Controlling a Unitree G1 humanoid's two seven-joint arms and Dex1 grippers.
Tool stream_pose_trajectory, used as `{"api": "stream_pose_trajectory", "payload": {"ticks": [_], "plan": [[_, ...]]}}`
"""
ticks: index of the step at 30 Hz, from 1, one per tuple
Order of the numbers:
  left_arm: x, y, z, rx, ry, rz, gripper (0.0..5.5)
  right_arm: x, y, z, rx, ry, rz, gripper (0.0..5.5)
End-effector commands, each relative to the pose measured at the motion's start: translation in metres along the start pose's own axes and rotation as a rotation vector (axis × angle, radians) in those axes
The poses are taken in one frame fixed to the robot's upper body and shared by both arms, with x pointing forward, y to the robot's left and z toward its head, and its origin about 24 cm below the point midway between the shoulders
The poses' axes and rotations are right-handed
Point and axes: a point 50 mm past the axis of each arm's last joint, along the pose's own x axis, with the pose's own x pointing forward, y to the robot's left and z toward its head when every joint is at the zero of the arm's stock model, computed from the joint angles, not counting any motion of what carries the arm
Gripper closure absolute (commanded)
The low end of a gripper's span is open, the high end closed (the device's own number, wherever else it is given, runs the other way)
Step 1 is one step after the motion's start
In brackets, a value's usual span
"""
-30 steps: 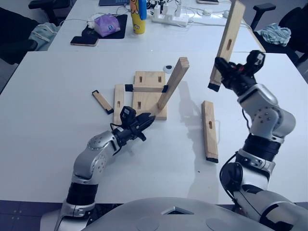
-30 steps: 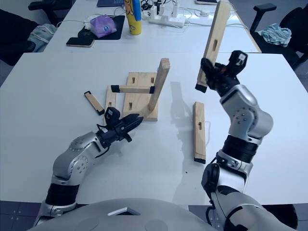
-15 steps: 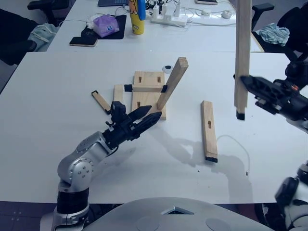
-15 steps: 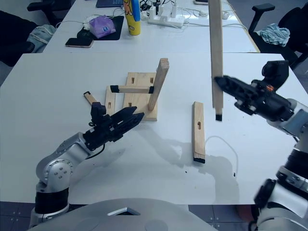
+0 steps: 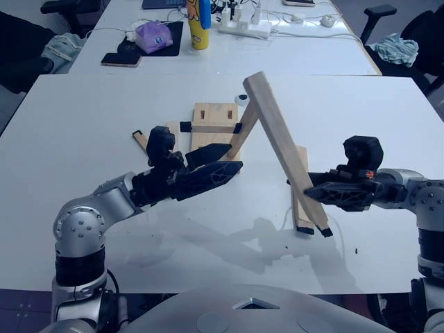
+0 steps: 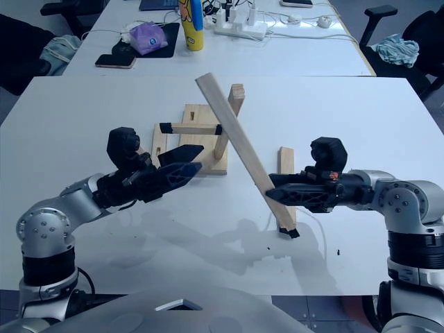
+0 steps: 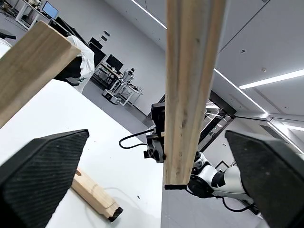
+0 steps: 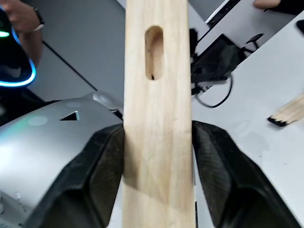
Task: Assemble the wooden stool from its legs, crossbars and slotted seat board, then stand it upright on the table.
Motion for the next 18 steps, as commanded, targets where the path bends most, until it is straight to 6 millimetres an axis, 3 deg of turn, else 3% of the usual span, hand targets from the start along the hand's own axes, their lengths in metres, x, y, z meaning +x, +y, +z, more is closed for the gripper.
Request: {"api": "stream_pose_trajectory", "payload": {"ticks": [1,16,18], "plan": [[0.007,-0.005,0.005,-0.034,-0.002,-0.055,0.10,0.008,-0.004,0.000,-0.007,0.074,0.040,3.33],[0.018,-0.009,0.004,-0.055,0.134,-0.102,0.10,0.010,-0.012,-0.010,0.001,0.207,0.050,3.33],[0.016,-0.008,-0.001,-0.074,0.167,-0.100,0.38,0.010,-0.014,-0.010,-0.005,0.215,0.048,3.33]]}}
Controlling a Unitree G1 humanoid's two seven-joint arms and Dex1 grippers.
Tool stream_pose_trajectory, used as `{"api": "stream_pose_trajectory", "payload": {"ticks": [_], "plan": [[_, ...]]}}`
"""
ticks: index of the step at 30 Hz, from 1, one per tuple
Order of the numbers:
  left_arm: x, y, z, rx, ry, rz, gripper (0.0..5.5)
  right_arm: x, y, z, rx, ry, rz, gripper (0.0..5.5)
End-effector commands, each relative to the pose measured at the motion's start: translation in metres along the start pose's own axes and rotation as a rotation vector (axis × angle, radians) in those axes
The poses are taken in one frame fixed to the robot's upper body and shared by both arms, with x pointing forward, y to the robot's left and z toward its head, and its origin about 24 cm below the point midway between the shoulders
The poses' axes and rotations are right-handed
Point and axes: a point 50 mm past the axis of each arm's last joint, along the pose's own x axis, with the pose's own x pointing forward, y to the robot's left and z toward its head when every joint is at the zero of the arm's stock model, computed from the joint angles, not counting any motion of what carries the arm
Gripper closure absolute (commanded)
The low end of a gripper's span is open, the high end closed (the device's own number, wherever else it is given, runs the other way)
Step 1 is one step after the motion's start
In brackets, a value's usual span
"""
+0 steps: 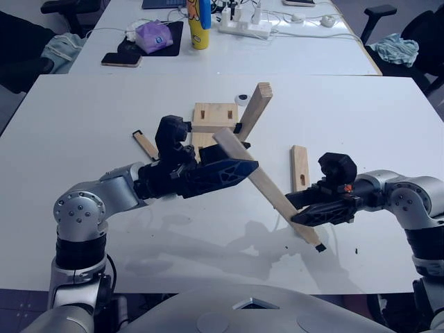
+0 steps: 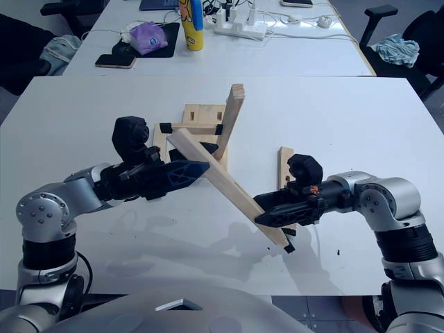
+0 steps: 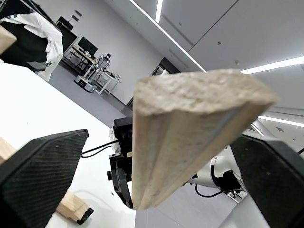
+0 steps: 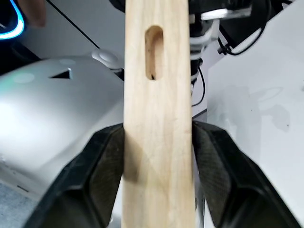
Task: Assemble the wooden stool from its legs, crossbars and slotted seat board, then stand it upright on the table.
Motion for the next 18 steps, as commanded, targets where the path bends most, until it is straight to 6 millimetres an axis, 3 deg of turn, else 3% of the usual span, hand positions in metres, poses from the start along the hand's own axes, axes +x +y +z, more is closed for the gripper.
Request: {"api": "stream_pose_trajectory", "payload": {"ticks": [1,18], "plan": [[-0.0009,0.0021,-0.0077,-0.028,0.074,0.003,0.57,0.0010,0.0012,0.0034,-0.027,0.039,0.002,3.33],[-0.0094,0.0019,-0.0131,-0.030,0.118,0.015,2.92,-0.0012,0.0009,-0.0012,-0.038,0.080,-0.015,3.33]]}}
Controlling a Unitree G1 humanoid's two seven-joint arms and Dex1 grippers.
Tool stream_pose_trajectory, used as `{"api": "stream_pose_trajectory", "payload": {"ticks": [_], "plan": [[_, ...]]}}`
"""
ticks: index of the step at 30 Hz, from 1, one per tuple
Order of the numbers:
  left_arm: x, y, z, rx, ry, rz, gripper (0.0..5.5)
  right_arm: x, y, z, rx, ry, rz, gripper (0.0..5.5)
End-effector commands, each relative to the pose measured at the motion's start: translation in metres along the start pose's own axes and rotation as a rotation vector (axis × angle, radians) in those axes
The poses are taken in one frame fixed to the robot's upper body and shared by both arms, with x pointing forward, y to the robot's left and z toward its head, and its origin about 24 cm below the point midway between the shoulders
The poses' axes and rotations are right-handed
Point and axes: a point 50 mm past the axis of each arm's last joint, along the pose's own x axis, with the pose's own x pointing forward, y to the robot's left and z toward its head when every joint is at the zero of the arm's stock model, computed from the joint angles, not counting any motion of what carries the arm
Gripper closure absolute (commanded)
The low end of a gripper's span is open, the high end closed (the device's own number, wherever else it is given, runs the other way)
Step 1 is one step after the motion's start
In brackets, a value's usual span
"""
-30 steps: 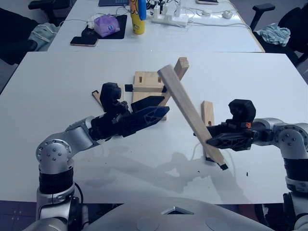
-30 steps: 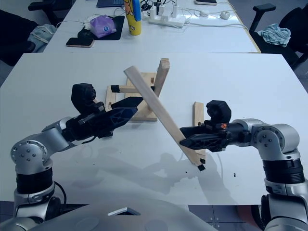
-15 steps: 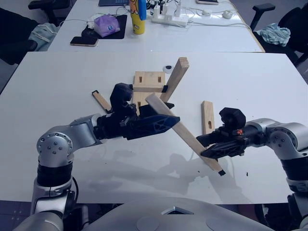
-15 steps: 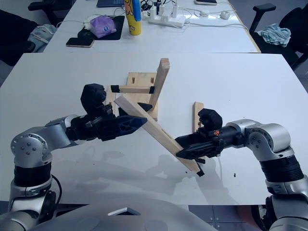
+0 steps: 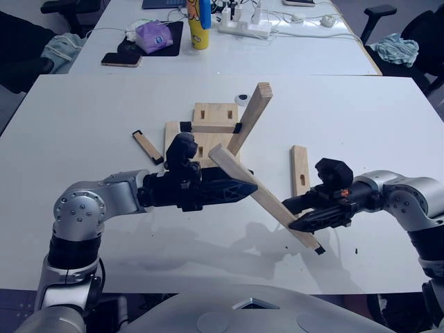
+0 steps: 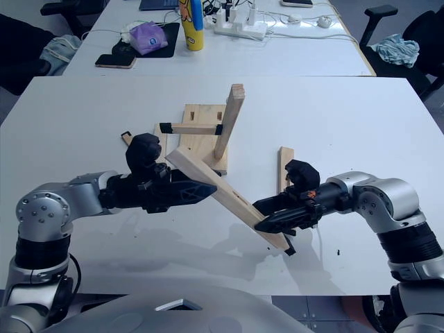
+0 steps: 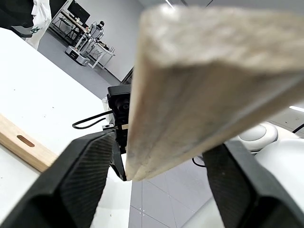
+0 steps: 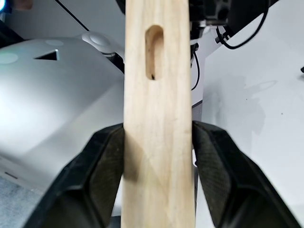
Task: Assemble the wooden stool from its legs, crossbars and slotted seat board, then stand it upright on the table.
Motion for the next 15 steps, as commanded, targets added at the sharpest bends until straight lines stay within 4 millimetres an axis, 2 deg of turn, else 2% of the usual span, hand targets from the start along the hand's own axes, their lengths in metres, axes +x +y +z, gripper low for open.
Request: {"api": "stream_pose_trajectory", "payload": {"ticks": [1,9,10,15], "plan": [[-0.006,0.000,-0.003,-0.005,-0.004,0.031,3.04,0.001,0.003,0.002,-0.017,0.024,0.010,3.33],[-0.014,0.002,-0.002,0.006,0.000,0.071,3.25,-0.005,0.002,0.006,-0.006,0.011,-0.018,3.33],[-0.015,0.002,-0.003,0.006,0.001,0.077,3.25,-0.006,0.003,0.008,-0.020,0.006,-0.021,2.97],[-0.021,0.002,-0.007,0.002,-0.010,0.102,3.41,-0.013,0.003,0.011,-0.041,-0.013,-0.047,2.95]]}}
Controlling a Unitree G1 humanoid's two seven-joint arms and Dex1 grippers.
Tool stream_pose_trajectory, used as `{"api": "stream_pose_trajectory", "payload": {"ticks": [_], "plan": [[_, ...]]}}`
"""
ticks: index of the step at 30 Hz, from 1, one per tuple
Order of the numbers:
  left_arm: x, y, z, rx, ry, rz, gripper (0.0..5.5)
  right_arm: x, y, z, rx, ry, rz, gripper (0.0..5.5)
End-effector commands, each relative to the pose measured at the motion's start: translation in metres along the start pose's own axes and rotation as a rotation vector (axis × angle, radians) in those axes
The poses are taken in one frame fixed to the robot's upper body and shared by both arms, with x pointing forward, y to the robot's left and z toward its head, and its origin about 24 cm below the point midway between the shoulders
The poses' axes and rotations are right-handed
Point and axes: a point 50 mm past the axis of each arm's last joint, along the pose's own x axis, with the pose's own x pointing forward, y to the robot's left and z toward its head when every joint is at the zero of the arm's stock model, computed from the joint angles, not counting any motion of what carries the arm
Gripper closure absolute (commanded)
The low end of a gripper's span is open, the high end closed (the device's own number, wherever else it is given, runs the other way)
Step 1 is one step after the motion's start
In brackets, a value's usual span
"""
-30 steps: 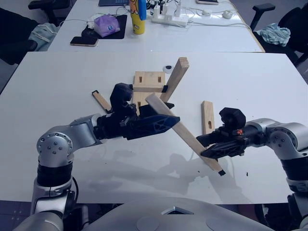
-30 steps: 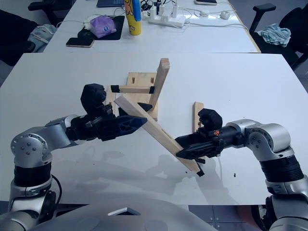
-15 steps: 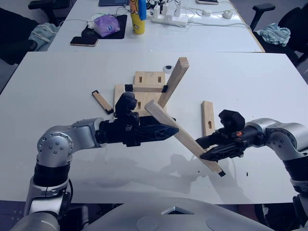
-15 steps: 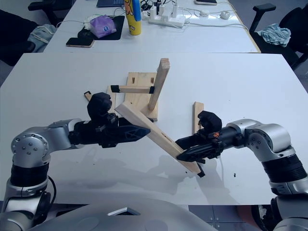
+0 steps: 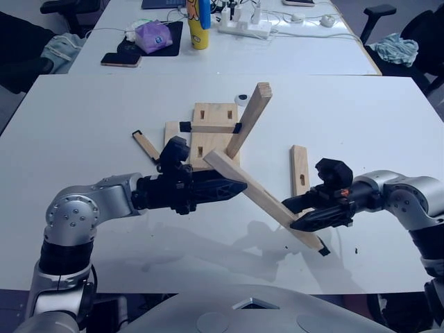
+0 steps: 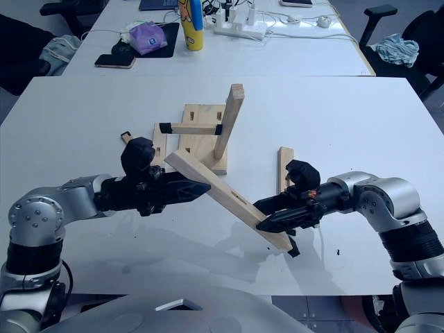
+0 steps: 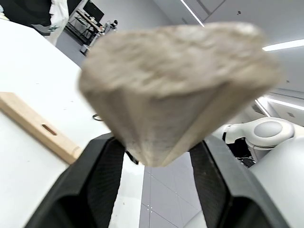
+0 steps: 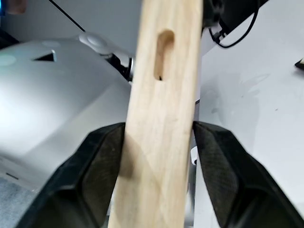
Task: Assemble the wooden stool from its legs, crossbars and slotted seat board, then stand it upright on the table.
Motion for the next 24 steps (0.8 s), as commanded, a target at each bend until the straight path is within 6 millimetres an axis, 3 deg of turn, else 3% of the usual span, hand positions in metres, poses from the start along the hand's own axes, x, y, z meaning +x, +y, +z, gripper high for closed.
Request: {"api": "stream_pose_trajectory", "payload": {"ticks": [1,8,13,17,20,24], "plan": [[-0.006,-0.001,-0.001,0.007,-0.012,0.010,3.41,-0.005,0.003,0.007,-0.038,0.004,-0.020,2.95],[-0.017,-0.002,0.002,0.026,-0.009,0.052,3.41,-0.027,0.001,0.013,-0.062,-0.115,-0.132,2.95],[-0.032,-0.003,0.003,0.053,-0.012,0.127,3.41,-0.047,-0.016,0.014,-0.093,-0.254,-0.366,2.17],[-0.041,-0.012,0.014,0.189,0.011,0.272,3.41,-0.018,-0.054,-0.002,-0.194,-0.213,-0.646,1.61],[-0.047,-0.020,0.025,0.286,0.047,0.328,3.41,0.003,-0.085,-0.022,-0.296,-0.222,-0.968,1.18],[-0.058,-0.018,0.030,0.300,0.069,0.380,3.41,0.028,-0.092,-0.031,-0.463,-0.256,-1.127,0.59]]}}
